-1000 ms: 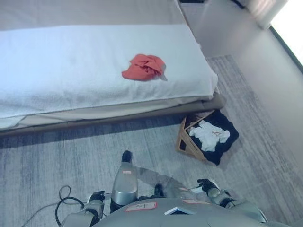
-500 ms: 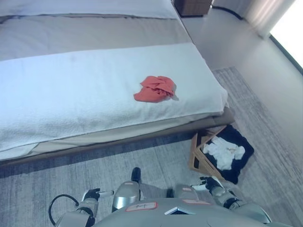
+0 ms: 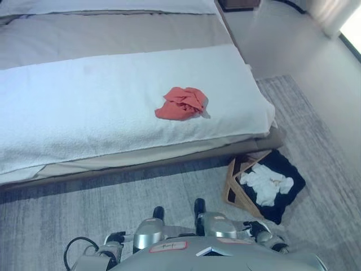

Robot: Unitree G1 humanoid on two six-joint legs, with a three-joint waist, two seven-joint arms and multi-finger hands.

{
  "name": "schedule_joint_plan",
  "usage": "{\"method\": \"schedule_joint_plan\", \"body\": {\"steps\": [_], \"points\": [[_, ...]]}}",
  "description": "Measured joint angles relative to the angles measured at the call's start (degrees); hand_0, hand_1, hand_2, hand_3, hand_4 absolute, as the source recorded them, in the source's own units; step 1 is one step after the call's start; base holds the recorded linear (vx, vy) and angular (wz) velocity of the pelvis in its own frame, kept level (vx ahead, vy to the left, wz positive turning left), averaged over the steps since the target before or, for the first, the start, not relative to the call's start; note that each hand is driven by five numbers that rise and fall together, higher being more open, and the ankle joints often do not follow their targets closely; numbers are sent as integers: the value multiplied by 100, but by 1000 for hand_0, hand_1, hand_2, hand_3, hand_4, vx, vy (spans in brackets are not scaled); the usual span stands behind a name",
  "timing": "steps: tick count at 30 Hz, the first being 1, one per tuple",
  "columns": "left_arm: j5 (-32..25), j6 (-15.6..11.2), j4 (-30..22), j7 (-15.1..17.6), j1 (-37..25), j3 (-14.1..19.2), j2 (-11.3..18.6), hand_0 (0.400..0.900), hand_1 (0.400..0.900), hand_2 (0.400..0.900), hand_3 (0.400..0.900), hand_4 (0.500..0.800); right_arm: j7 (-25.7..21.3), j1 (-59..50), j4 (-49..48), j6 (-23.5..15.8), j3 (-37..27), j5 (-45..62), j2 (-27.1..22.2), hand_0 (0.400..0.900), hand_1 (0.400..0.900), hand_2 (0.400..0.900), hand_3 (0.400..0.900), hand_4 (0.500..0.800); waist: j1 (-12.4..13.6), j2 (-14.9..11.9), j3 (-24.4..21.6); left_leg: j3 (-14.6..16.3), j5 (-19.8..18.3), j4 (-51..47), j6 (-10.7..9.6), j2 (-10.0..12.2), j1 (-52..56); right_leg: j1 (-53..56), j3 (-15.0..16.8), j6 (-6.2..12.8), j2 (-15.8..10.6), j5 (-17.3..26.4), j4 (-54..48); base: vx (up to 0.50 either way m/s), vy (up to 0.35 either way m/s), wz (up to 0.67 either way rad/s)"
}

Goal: Put the clothes on the bed into the basket.

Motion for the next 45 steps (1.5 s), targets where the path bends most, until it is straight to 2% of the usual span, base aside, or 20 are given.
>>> {"method": "schedule_joint_plan", "body": {"steps": [1,2,4,6,7,9,10,12,13,15,18,21,23,26,27,29,31,34,45], "points": [[-5,-22,-86,24,-20,-23,18,900,900,900,900,800,-203,-1,-428,-330,138,-197,-178,900,900,900,900,800,32,-119,35,-61,54,413,-150,-97,-210,9,-153,-198,-61,-14,35,18,-130,1],[-11,-32,-78,56,-76,-40,-19,900,900,900,900,800,-316,-199,-487,-437,180,-297,-231,900,900,900,900,800,92,-156,56,-48,72,765,-192,-164,-401,5,-191,-274,-86,-39,41,103,-90,12],[-38,-58,-81,142,-212,-89,0,900,900,900,900,800,-359,-874,-238,-380,407,-415,-307,900,900,900,900,800,258,-232,128,-16,227,1154,-263,-216,-877,16,-239,-411,-157,-16,-84,184,-21,3],[-52,-93,-95,147,-262,-88,20,900,900,900,900,800,-368,-1093,-456,-410,456,-589,-519,900,900,900,900,800,325,-177,171,114,233,709,-256,-107,-972,85,-332,-428,-141,-9,-290,224,61,-21],[-53,-94,-82,166,-251,-87,23,900,900,900,900,800,-384,-1199,-617,-408,428,-637,-611,900,900,900,900,800,337,-127,200,294,263,241,-275,58,-942,107,-315,-437,-101,-5,-346,251,78,-40],[-53,-73,-82,188,-201,-87,-4,900,900,900,900,800,-398,-1402,-739,-395,406,-640,-719,900,900,900,900,800,367,-6,251,377,289,-519,-275,334,-794,157,-204,-379,80,58,-485,194,109,-32],[-63,-70,-84,192,-122,-82,-12,900,900,900,900,800,-410,-1477,-836,-383,411,-640,-754,900,900,900,900,800,490,107,254,263,291,-749,-274,422,-633,171,-81,-344,182,88,-518,122,135,-13],[-89,-46,-81,195,46,-65,-36,900,900,900,900,800,-466,-1595,-1092,-397,409,-640,-768,900,900,900,900,800,470,200,279,305,377,-816,-197,439,-483,182,-28,-336,245,171,-609,114,131,-14],[-88,-32,-83,207,121,-64,-39,900,900,900,900,800,-485,-1648,-1200,-379,411,-637,-769,900,900,900,900,800,476,207,301,393,554,-814,-235,443,-502,179,-27,-331,231,204,-655,113,107,-20],[-89,-35,-102,240,124,-20,-35,900,900,900,900,800,-489,-1666,-1377,-320,412,-638,-774,900,900,900,900,800,489,189,314,518,858,-826,-222,378,-540,175,48,-241,160,293,-768,53,77,-11],[-108,-104,-213,331,38,29,5,900,900,900,900,800,-537,-1856,-1693,-230,533,-666,-778,900,900,900,900,800,486,130,337,619,941,-902,-137,140,-606,117,140,-57,-80,449,-909,10,55,1],[-153,-118,-227,520,-168,27,18,900,900,900,900,800,-686,-2521,-1687,-120,855,-777,-819,900,900,900,900,800,481,144,374,632,992,-899,-69,-1,-776,-29,139,46,-183,564,-953,-10,21,8],[-219,-123,-232,581,-271,20,40,900,900,900,900,800,-703,-3268,-1411,-113,1003,-749,-801,900,900,900,900,800,510,136,493,621,1005,-895,-58,-24,-797,-50,122,47,-200,566,-954,-37,6,13],[-442,-173,-254,583,-441,-47,58,900,900,900,900,800,-751,-4757,-455,-90,1205,-707,-977,900,900,900,900,800,771,138,634,579,1018,-832,-75,-7,-1037,-229,57,51,-200,573,-952,-30,7,18],[-514,-221,-254,584,-470,-87,60,900,900,900,900,800,-752,-5231,-105,-57,1303,-633,-1046,900,900,900,900,800,783,155,697,487,1029,-802,-91,-2,-1136,-273,-17,51,-191,573,-951,-25,13,20],[-672,-224,-233,580,-475,-104,65,900,900,900,900,800,-812,-5780,22,-17,1349,-550,-1308,900,900,900,900,800,921,141,803,388,1052,-807,-109,22,-1215,-316,-127,51,-162,573,-950,6,5,18],[-810,-215,-191,579,-465,-116,62,900,900,900,900,800,-827,-6277,294,-12,1446,-520,-1341,900,900,900,900,800,982,120,838,300,1061,-791,-124,31,-1335,-394,-206,51,-141,572,-951,15,-6,22],[-891,-240,-203,576,-533,-224,75,900,900,900,900,800,-828,-6691,433,-11,1547,-453,-1402,900,900,900,900,800,1117,141,965,172,1079,-735,-150,18,-1497,-457,-329,50,-134,573,-948,6,-5,18],[-1115,-343,-313,576,-785,-398,131,900,900,900,900,800,-810,-7022,426,-61,1979,-338,-1409,900,900,900,900,800,1276,177,1288,-52,1185,-690,-207,-34,-1936,-825,-514,49,-148,570,-849,-3,-7,9]]}}
